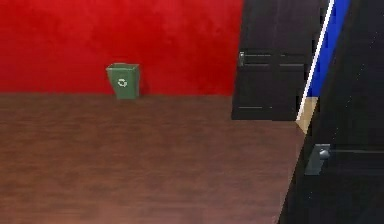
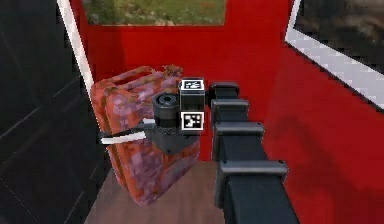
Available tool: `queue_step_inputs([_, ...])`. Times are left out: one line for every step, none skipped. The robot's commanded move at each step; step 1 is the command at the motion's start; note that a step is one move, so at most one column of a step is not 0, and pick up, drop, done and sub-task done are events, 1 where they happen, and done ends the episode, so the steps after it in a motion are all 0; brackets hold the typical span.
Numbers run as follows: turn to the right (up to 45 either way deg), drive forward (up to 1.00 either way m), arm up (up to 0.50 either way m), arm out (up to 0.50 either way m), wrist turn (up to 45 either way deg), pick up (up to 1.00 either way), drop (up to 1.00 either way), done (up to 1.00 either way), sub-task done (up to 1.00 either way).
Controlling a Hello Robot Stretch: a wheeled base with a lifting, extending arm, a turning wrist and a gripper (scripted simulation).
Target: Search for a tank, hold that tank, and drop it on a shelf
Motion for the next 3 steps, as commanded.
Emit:
queue_step_inputs([0.0,0.20,0.00,0.00,0.0,0.00,0.00,0.00,0.00])
queue_step_inputs([6.0,0.00,0.00,0.00,0.0,0.00,0.00,0.00,0.00])
queue_step_inputs([0.0,0.50,0.00,0.00,0.0,0.00,0.00,0.00,0.00])
